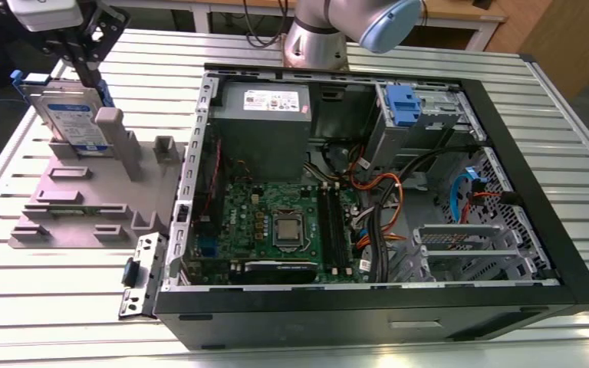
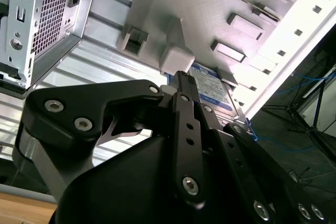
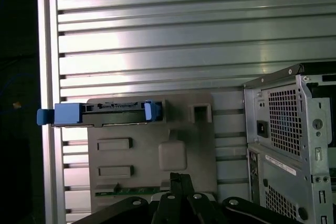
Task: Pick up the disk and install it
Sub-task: 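Reach for the disk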
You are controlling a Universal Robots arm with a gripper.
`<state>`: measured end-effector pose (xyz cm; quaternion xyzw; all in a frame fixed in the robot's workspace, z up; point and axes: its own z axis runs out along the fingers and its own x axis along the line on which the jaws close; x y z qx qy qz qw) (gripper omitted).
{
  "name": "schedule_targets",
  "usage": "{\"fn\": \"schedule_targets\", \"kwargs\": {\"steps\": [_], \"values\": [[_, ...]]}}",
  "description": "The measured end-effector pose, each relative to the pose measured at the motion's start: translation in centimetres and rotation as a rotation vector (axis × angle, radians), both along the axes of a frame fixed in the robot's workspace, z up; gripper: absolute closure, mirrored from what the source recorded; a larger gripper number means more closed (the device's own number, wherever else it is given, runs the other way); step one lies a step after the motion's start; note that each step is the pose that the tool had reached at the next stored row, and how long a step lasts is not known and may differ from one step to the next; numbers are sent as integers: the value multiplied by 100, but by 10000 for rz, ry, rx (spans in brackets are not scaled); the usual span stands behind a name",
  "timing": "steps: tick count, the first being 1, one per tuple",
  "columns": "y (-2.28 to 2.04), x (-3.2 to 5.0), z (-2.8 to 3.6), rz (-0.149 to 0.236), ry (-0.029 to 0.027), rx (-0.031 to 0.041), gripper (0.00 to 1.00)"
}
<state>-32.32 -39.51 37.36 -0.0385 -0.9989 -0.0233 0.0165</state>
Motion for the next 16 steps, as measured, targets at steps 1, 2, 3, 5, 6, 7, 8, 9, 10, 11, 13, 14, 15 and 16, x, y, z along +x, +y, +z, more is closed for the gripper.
{"fn": "schedule_targets", "kwargs": {"steps": [1,2,3,5,6,7,8,9,10,11,13,14,15,16], "values": [[0,-3,-1,0,-1,0,89],[0,-8,-1,-1,0,-1,89],[0,-12,-1,-1,0,-1,89],[0,-17,-2,1,0,0,89],[0,-19,-3,1,0,0,89],[0,-20,-3,1,-1,0,89],[0,-22,-3,0,0,0,89],[0,-22,-3,0,2,0,89],[0,-22,-4,1,1,0,89],[0,-23,-4,0,2,0,89],[0,-27,-5,-1,0,1,89],[0,-29,-5,0,1,0,89],[0,-33,-5,-1,2,-1,89],[0,-35,-5,0,1,0,89]]}}
